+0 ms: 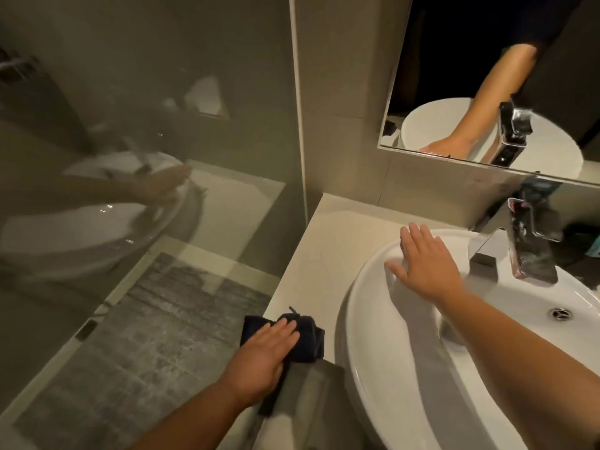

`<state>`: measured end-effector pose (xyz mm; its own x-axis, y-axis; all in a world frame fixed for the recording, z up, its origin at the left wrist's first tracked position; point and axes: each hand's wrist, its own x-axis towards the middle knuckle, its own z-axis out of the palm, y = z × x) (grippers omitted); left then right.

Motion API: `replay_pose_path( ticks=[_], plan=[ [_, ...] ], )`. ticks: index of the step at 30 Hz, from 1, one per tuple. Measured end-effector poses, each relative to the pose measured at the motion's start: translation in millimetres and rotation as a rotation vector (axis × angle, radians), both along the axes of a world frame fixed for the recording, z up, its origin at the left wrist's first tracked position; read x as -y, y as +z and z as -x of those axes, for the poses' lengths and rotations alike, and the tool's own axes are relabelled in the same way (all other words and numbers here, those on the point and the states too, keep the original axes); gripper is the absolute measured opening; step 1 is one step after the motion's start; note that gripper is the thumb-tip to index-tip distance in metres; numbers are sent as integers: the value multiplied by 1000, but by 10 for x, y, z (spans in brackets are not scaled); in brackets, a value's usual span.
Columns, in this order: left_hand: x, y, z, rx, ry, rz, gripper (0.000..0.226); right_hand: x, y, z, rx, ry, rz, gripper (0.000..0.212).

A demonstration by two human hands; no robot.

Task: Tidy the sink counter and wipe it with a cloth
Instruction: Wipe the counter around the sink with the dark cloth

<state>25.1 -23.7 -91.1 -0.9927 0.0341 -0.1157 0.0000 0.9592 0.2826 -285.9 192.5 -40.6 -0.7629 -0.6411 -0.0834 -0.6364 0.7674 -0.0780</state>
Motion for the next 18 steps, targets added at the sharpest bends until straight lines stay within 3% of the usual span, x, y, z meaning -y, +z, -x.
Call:
replay_pose_path(
  ticks=[3, 4, 5, 8, 11, 14, 18],
  plan=[
    [-212, 69, -285, 5, 123, 18, 51, -27, 3, 0, 19, 29, -42, 93],
    [-289, 78, -370, 29, 235, -116, 51, -24, 12, 11, 24, 40, -59, 95],
    [-382, 120, -435, 35, 424, -309, 50, -25, 25, 18, 32, 43, -72, 97],
    [-648, 251, -524, 165, 1157, -1172, 35, -30, 28, 19, 44, 54, -90, 100],
    [-741, 393, -488, 120, 1467, -1614, 27, -26, 49, 25, 39, 60, -103, 99],
    [-663, 586, -206, 140, 1511, -1723, 27, -43, 23, 46, 34, 67, -99, 97],
    [-381, 884, 573, -73, 1382, -1632, 19, -41, -9, 34, 5, 71, -79, 95]
  ],
)
